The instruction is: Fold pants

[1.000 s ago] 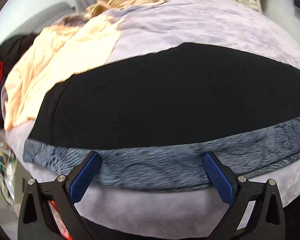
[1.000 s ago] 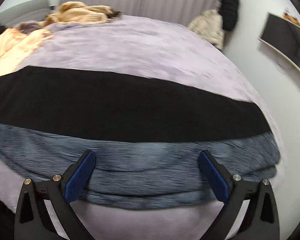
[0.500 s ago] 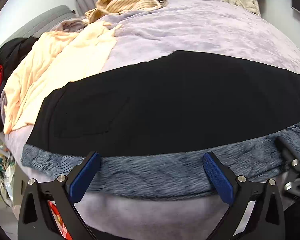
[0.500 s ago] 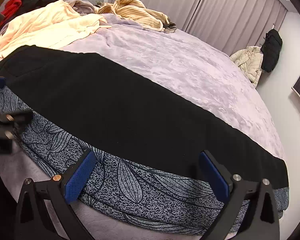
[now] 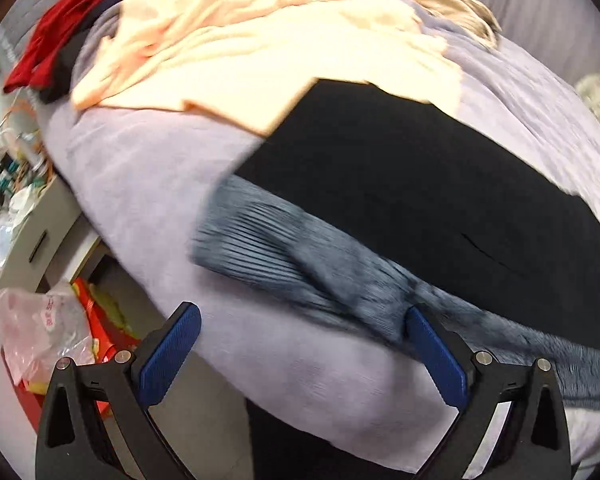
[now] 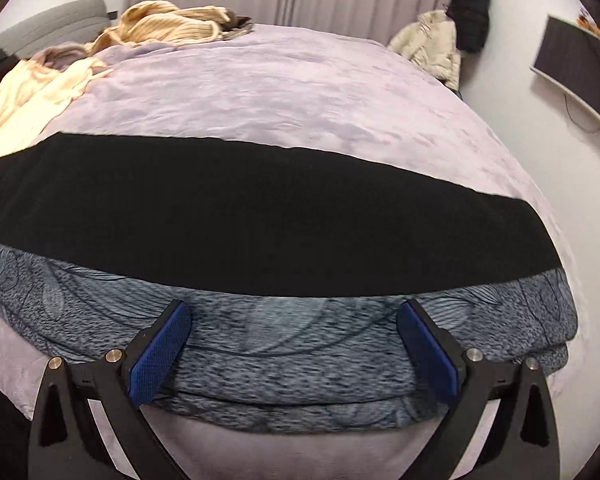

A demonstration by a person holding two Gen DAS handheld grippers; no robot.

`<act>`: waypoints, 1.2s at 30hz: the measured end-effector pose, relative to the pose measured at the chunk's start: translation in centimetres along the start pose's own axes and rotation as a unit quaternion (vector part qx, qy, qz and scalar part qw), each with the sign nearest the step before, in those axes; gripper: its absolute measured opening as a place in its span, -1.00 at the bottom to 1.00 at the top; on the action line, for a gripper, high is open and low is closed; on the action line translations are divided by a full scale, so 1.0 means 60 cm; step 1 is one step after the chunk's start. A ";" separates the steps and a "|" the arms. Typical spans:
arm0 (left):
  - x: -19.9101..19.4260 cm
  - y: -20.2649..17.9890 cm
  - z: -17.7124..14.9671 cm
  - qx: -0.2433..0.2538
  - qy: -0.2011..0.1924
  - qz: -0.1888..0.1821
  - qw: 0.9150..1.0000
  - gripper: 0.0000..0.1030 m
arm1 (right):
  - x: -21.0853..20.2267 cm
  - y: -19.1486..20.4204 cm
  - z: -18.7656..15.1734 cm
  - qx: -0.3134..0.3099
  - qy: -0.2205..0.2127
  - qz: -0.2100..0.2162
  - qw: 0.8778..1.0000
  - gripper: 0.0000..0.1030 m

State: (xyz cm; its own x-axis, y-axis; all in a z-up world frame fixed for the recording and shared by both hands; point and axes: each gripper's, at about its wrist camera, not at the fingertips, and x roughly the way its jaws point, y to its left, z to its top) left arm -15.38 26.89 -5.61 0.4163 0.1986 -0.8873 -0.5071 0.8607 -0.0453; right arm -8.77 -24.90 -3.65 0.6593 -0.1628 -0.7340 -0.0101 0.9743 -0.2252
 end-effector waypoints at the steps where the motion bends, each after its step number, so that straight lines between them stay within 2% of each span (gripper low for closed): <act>1: -0.011 0.010 -0.001 -0.009 -0.009 0.014 1.000 1.00 | -0.003 -0.004 0.000 0.003 0.001 -0.003 1.000 0.99; 3: -0.010 0.035 0.029 -0.021 -0.026 0.057 0.998 1.00 | -0.004 0.002 0.002 -0.004 0.004 -0.015 1.000 0.99; 6: -0.016 0.045 0.037 -0.029 -0.024 0.073 0.997 1.00 | -0.008 0.017 0.003 -0.015 0.003 -0.035 0.999 0.99; 10: 0.000 0.041 0.043 0.003 -0.022 0.127 0.992 1.00 | -0.022 0.028 0.008 -0.029 -0.005 -0.045 0.999 0.99; 12: 0.003 0.048 0.044 0.003 -0.021 0.125 0.992 1.00 | -0.029 0.032 0.009 -0.035 -0.009 -0.049 0.998 0.99; 15: -0.025 0.062 0.043 -0.019 -0.050 0.073 0.996 1.00 | -0.043 0.036 0.009 -0.039 -0.018 -0.055 0.998 0.99; 16: -0.016 0.068 0.058 -0.013 -0.044 0.067 0.997 1.00 | -0.048 0.036 0.009 -0.038 -0.022 -0.054 0.998 0.99; 17: -0.004 0.061 0.055 0.006 -0.029 0.094 0.995 1.00 | -0.050 0.036 0.009 -0.037 -0.025 -0.052 0.998 0.99; 18: 0.013 0.063 0.058 0.023 -0.019 0.137 0.990 1.00 | -0.051 0.037 0.010 -0.036 -0.025 -0.050 0.998 0.99; 19: 0.021 0.070 0.055 0.029 -0.017 0.158 0.987 1.00 | -0.052 0.038 0.011 -0.036 -0.026 -0.052 0.998 0.99; 21: 0.016 0.103 0.054 -0.004 -0.017 0.120 0.993 1.00 | -0.056 0.037 0.014 -0.035 -0.032 -0.057 0.997 0.99; 24: 0.009 0.146 0.057 -0.058 -0.015 0.118 0.991 1.00 | -0.063 0.036 0.014 -0.032 -0.036 -0.056 0.997 0.99; 27: 0.007 0.149 0.055 -0.051 -0.018 0.066 0.996 1.00 | -0.060 0.042 0.015 -0.031 -0.035 -0.050 0.998 0.99; 28: 0.009 0.147 0.055 -0.038 -0.019 0.064 0.997 1.00 | -0.060 0.046 0.016 -0.032 -0.036 -0.051 0.998 0.99; 29: 0.014 0.138 0.051 -0.019 -0.017 0.081 0.996 1.00 | -0.063 0.051 0.018 -0.030 -0.040 -0.048 0.998 0.99; 30: 0.031 0.129 0.048 0.003 -0.002 0.125 0.992 1.00 | -0.067 0.053 0.020 -0.027 -0.046 -0.040 0.998 0.99; 32: 0.053 0.129 0.044 0.018 0.030 0.212 0.977 1.00 | -0.079 0.067 0.029 -0.026 -0.065 -0.005 0.998 0.99; 33: 0.051 0.134 0.042 0.010 0.027 0.207 0.978 1.00 | -0.084 0.078 0.034 -0.033 -0.072 0.014 0.997 0.99; 36: 0.013 0.150 0.042 -0.031 -0.009 0.100 0.994 1.00 | -0.097 0.141 0.046 -0.084 -0.090 0.067 0.990 0.99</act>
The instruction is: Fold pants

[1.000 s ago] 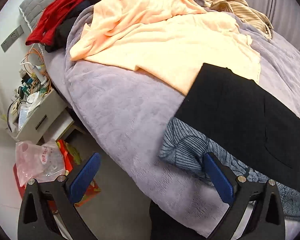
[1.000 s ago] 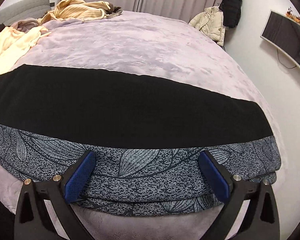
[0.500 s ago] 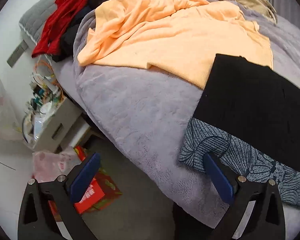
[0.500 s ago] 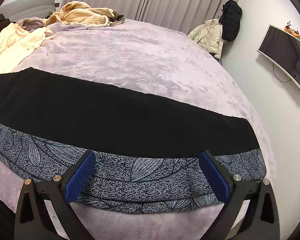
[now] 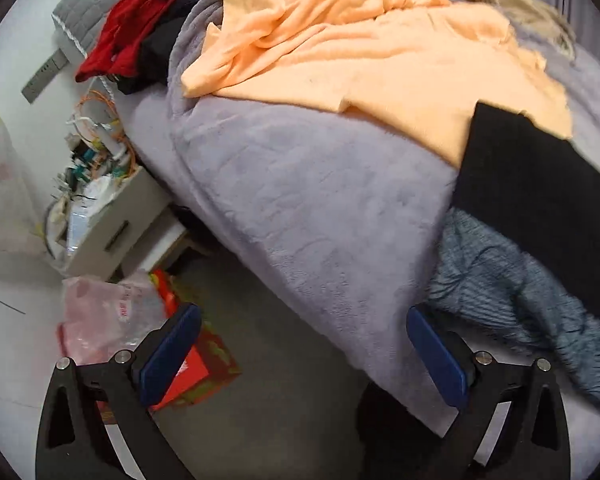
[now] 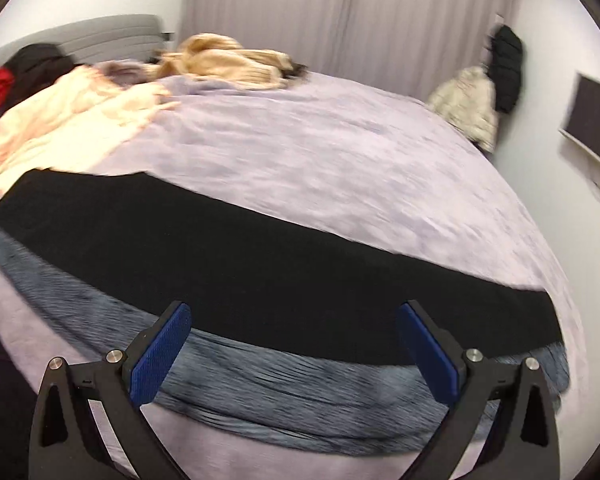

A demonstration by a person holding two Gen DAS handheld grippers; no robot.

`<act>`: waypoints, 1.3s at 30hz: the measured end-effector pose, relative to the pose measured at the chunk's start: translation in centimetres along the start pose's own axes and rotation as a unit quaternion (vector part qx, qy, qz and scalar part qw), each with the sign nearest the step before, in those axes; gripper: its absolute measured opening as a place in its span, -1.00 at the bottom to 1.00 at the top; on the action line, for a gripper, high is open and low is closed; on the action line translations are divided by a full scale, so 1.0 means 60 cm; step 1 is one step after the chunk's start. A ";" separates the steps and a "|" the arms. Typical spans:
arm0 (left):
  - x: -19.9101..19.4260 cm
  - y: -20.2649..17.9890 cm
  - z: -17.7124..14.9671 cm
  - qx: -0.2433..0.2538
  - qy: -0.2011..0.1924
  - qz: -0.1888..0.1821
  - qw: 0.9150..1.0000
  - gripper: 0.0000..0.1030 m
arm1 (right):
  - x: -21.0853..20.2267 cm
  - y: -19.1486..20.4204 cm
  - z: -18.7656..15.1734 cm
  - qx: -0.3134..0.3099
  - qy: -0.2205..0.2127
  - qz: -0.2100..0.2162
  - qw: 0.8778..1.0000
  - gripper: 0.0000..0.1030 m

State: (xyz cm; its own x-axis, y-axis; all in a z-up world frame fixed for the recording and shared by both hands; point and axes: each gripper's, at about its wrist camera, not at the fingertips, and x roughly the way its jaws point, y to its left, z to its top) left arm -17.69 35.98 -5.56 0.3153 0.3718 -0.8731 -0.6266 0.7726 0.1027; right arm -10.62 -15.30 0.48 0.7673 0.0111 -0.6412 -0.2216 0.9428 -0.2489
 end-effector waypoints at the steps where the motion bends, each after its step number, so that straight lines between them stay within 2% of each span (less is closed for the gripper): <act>1: -0.009 0.002 0.002 -0.001 -0.008 -0.035 0.999 1.00 | 0.001 0.029 0.009 -0.023 -0.004 0.024 0.999 0.99; 3: -0.020 -0.002 0.004 0.006 -0.018 -0.085 0.996 1.00 | 0.002 0.092 0.024 -0.070 -0.015 0.073 0.995 0.99; 4: -0.021 -0.008 0.005 0.017 -0.019 -0.094 0.995 1.00 | 0.003 0.130 0.032 -0.099 -0.022 0.096 0.990 0.99; 5: -0.022 -0.015 0.004 0.034 -0.022 -0.095 0.995 1.00 | 0.002 0.165 0.038 -0.127 -0.029 0.114 0.985 0.99; 6: -0.023 -0.022 0.002 0.051 -0.022 -0.081 0.995 1.00 | 0.003 0.198 0.042 -0.155 -0.034 0.127 0.979 0.99; 8: -0.027 -0.017 -0.005 0.062 -0.027 -0.070 0.995 1.00 | 0.006 0.260 0.046 -0.209 -0.042 0.132 0.968 0.99; 12: -0.041 0.012 -0.009 0.045 -0.034 -0.107 0.993 1.00 | 0.005 0.326 0.049 -0.248 -0.051 0.161 0.954 0.99; 15: -0.035 -0.012 -0.011 0.046 -0.032 -0.129 0.990 1.00 | 0.023 0.356 0.054 -0.252 -0.043 0.178 0.950 0.99; 16: -0.027 -0.024 -0.011 0.052 -0.029 -0.118 0.991 1.00 | 0.036 0.361 0.059 -0.246 -0.034 0.180 0.952 0.99; 17: -0.011 -0.036 -0.011 0.062 -0.016 -0.086 0.994 1.00 | 0.053 0.361 0.065 -0.237 -0.018 0.177 0.955 0.99; 18: 0.017 -0.046 -0.011 0.073 0.013 -0.029 0.997 1.00 | 0.068 0.358 0.069 -0.226 -0.002 0.167 0.960 0.99; 19: 0.037 -0.044 -0.013 0.075 0.037 0.006 0.996 1.00 | 0.084 0.347 0.072 -0.213 0.017 0.151 0.965 0.99; 20: 0.043 -0.031 -0.014 0.062 0.043 0.001 0.997 1.00 | 0.096 0.327 0.074 -0.195 0.036 0.138 0.970 0.99; 22: 0.022 0.004 -0.008 0.020 0.027 -0.028 0.999 1.00 | 0.098 0.270 0.074 -0.148 0.054 0.137 0.978 0.99; 24: -0.014 0.033 0.006 -0.006 -0.014 -0.045 0.999 1.00 | 0.093 0.212 0.077 -0.103 0.055 0.127 0.985 0.99; 27: -0.054 0.035 0.052 -0.041 -0.046 -0.111 0.992 1.00 | 0.100 0.154 0.101 -0.037 0.044 0.103 0.993 1.00; 28: -0.059 0.015 0.069 -0.046 -0.048 -0.131 0.989 1.00 | 0.113 0.149 0.115 -0.020 0.049 0.098 0.994 1.00; 30: -0.064 -0.057 0.100 -0.017 -0.053 -0.160 0.986 1.00 | 0.137 0.167 0.145 -0.006 0.052 0.098 0.994 0.99; 32: -0.066 -0.155 0.119 0.041 -0.062 -0.156 0.985 1.00 | 0.162 0.203 0.169 -0.015 0.048 0.083 0.995 0.99; 34: -0.060 -0.252 0.126 0.102 -0.063 -0.144 0.982 1.00 | 0.199 0.248 0.189 -0.035 0.061 0.060 0.996 0.99; 35: -0.053 -0.289 0.126 0.125 -0.054 -0.143 0.980 1.00 | 0.219 0.262 0.193 -0.042 0.073 0.050 0.995 0.99; 37: -0.032 -0.346 0.119 0.157 -0.024 -0.166 0.973 1.00 | 0.255 0.273 0.190 -0.043 0.108 0.037 0.993 0.99; 39: -0.013 -0.373 0.108 0.173 -0.002 -0.164 0.971 1.00 | 0.262 0.256 0.183 -0.022 0.113 0.049 0.992 0.99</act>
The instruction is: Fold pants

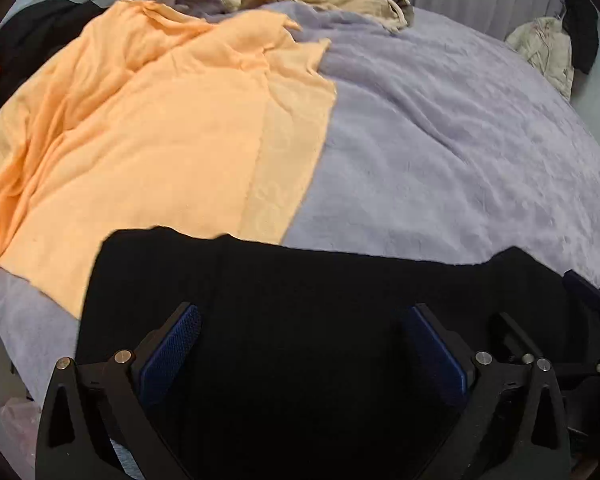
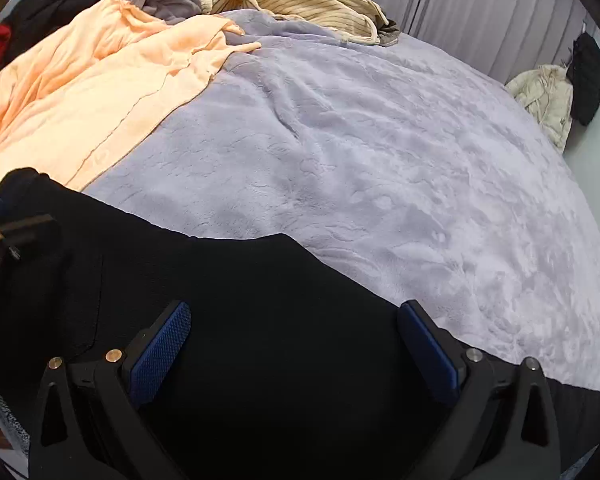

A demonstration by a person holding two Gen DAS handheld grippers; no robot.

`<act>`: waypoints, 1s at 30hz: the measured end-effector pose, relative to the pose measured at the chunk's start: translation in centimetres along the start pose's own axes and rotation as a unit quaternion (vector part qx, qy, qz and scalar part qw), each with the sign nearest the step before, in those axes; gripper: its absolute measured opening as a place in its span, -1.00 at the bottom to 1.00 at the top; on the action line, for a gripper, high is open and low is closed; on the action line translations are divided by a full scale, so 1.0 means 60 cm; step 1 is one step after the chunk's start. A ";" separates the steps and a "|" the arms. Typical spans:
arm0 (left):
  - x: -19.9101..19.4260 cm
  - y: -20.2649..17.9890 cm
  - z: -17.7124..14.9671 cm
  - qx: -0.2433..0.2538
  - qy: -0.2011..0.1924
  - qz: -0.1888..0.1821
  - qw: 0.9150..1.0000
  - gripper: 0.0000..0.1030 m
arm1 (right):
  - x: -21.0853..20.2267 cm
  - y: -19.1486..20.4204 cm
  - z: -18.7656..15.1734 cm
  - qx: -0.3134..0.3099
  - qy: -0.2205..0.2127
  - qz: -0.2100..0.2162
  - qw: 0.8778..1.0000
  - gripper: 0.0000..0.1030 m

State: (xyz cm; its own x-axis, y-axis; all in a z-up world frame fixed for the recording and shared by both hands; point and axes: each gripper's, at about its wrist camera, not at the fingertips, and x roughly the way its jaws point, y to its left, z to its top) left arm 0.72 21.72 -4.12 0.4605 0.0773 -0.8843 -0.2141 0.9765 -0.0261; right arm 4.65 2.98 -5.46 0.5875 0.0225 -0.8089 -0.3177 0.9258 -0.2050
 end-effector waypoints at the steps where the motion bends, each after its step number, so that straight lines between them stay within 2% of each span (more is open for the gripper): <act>1: 0.006 -0.006 -0.005 0.008 -0.001 0.018 1.000 1.00 | -0.005 -0.014 -0.006 0.006 -0.002 -0.014 1.000 0.99; 2: 0.011 -0.004 -0.010 0.015 -0.005 0.040 0.999 1.00 | -0.007 -0.027 -0.011 0.008 -0.003 -0.028 1.000 0.99; 5: 0.007 0.023 -0.017 0.008 -0.011 0.039 0.999 1.00 | -0.017 -0.116 -0.044 0.046 0.003 -0.057 0.997 0.99; 7: 0.003 0.037 -0.016 -0.001 -0.013 0.075 0.997 1.00 | -0.021 -0.192 -0.072 0.096 0.010 -0.067 0.993 0.99; 9: 0.005 0.055 -0.015 -0.019 -0.004 0.055 0.998 1.00 | -0.029 -0.265 -0.110 0.146 0.014 -0.054 0.988 0.99; 11: 0.003 0.052 -0.017 -0.018 -0.003 0.064 0.998 1.00 | -0.047 -0.309 -0.138 0.155 0.006 -0.075 0.985 0.99; 14: 0.000 0.031 -0.021 -0.010 -0.003 0.082 0.997 1.00 | -0.074 -0.365 -0.174 0.165 -0.001 -0.140 0.976 0.99; 19: -0.021 -0.004 -0.027 -0.003 -0.003 0.091 0.996 1.00 | -0.106 -0.494 -0.246 0.261 -0.001 -0.178 0.949 0.99; 22: -0.045 -0.055 -0.036 0.017 -0.015 0.077 0.997 1.00 | -0.124 -0.521 -0.267 0.284 0.006 -0.221 0.933 0.99; 24: -0.058 -0.115 -0.042 0.043 -0.021 0.055 0.997 1.00 | -0.141 -0.506 -0.261 0.300 -0.002 -0.232 0.925 0.99; 25: -0.062 -0.149 -0.046 0.055 -0.025 0.039 0.997 1.00 | -0.147 -0.482 -0.254 0.292 -0.016 -0.214 0.932 0.99; 28: -0.063 -0.263 -0.066 0.101 -0.008 -0.054 0.993 1.00 | -0.139 -0.382 -0.221 0.217 -0.034 -0.109 0.970 0.99; 29: -0.057 -0.296 -0.076 0.113 0.005 -0.075 0.991 1.00 | -0.132 -0.347 -0.212 0.183 -0.033 -0.079 0.979 0.99; 30: -0.053 -0.323 -0.085 0.122 0.013 -0.083 0.989 1.00 | -0.127 -0.317 -0.207 0.151 -0.032 -0.068 0.986 0.99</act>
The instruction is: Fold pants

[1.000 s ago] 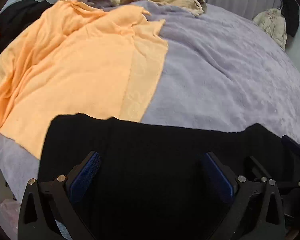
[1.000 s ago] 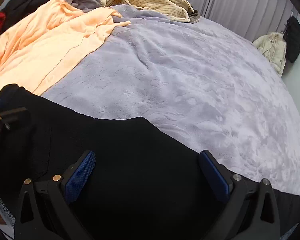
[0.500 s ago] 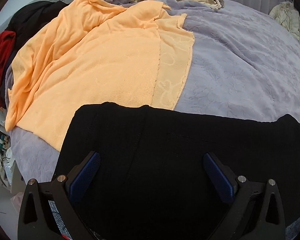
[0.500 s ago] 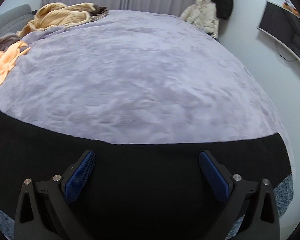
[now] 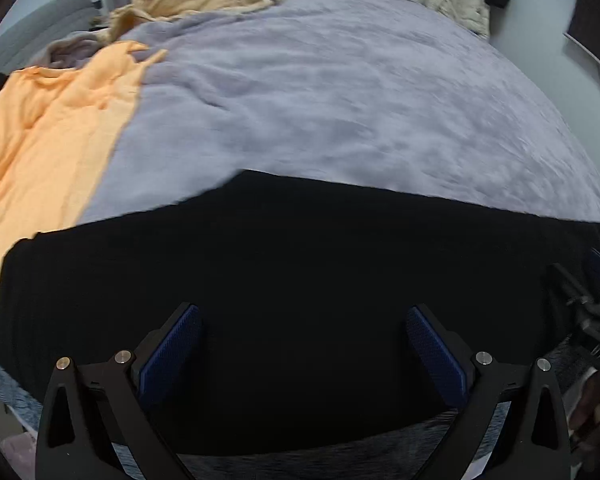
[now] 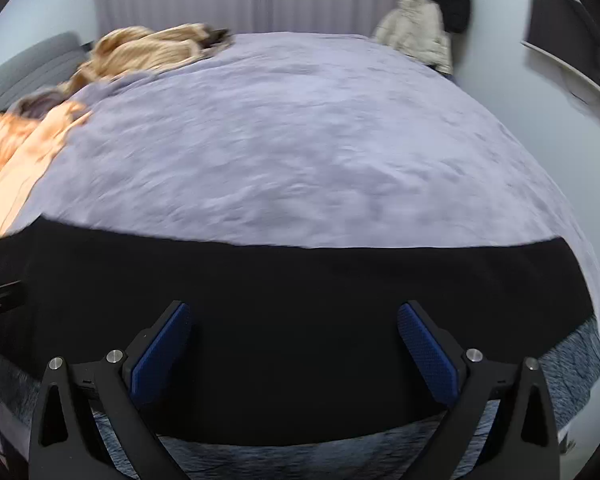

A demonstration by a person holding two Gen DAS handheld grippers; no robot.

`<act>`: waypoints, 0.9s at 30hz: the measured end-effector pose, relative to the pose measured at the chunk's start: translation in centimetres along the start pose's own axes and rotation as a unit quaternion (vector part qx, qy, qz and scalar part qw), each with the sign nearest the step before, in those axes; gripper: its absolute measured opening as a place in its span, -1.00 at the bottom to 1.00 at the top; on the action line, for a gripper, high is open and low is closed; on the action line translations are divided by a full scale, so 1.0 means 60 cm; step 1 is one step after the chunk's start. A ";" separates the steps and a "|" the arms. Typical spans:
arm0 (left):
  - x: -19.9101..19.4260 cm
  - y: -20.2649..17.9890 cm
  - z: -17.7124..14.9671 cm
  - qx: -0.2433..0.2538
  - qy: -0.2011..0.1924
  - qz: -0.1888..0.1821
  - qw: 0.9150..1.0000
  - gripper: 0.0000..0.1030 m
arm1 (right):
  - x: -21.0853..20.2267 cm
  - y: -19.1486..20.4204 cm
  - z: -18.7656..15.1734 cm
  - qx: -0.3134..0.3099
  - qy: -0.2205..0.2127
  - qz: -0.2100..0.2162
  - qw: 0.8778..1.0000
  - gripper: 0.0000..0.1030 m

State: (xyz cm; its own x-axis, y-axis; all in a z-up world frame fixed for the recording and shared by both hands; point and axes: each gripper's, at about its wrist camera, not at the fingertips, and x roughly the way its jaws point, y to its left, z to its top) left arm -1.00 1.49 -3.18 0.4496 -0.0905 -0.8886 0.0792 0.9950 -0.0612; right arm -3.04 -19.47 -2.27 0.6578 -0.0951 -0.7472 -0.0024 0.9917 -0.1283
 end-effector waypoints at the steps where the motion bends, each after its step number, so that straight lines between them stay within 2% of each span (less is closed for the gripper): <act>1: 0.007 -0.021 -0.003 0.008 0.003 -0.001 1.000 1.00 | 0.002 0.017 -0.005 -0.023 0.001 -0.003 1.000 0.99; 4: 0.021 -0.044 -0.010 0.017 0.003 0.013 1.000 1.00 | 0.009 0.018 -0.023 -0.053 0.007 -0.001 0.999 0.99; 5: 0.022 -0.044 -0.012 0.018 0.001 0.015 1.000 1.00 | 0.008 -0.001 -0.028 -0.040 0.009 0.005 0.999 0.99; 9: 0.020 -0.031 -0.015 0.009 0.004 0.005 1.000 1.00 | 0.006 -0.121 -0.042 0.012 0.004 -0.017 1.000 0.99; 14: 0.021 -0.034 -0.017 0.009 0.003 0.014 1.000 1.00 | -0.017 -0.247 -0.068 0.054 -0.003 -0.098 0.994 0.99; 17: 0.020 -0.037 -0.015 0.009 0.004 0.019 1.000 1.00 | -0.028 -0.294 -0.074 0.098 -0.006 -0.096 0.991 0.99; 19: 0.013 -0.043 -0.015 -0.003 0.006 0.024 1.000 1.00 | -0.037 -0.275 -0.065 0.096 -0.003 -0.118 0.988 0.99; 20: 0.006 -0.048 -0.017 -0.007 0.007 0.011 1.000 1.00 | -0.047 -0.254 -0.063 0.085 -0.013 -0.103 0.991 1.00; 22: -0.009 -0.067 -0.025 -0.003 0.001 -0.011 1.000 1.00 | -0.067 -0.196 -0.068 0.049 -0.039 -0.043 0.997 0.99; 24: -0.015 -0.094 -0.038 0.022 0.001 -0.038 0.999 1.00 | -0.076 -0.126 -0.084 -0.004 -0.047 0.000 0.999 0.99; 25: -0.012 -0.107 -0.046 0.039 0.004 -0.043 0.998 1.00 | -0.073 -0.098 -0.091 -0.031 -0.043 0.017 0.998 0.99; 26: -0.009 -0.117 -0.053 0.050 0.001 -0.029 0.998 1.00 | -0.065 -0.076 -0.101 -0.058 -0.035 0.025 0.997 0.99; 27: -0.007 -0.123 -0.060 0.060 -0.006 -0.015 0.998 1.00 | -0.056 -0.061 -0.112 -0.080 -0.031 0.014 0.996 0.99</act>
State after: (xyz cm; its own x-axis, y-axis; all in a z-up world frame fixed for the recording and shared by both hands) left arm -4.96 -5.68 -3.99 0.4555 -0.1219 -0.8819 0.1994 0.9794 -0.0324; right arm -10.29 -23.34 -3.64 0.7004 -0.0568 -0.7115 -0.1385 0.9671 -0.2135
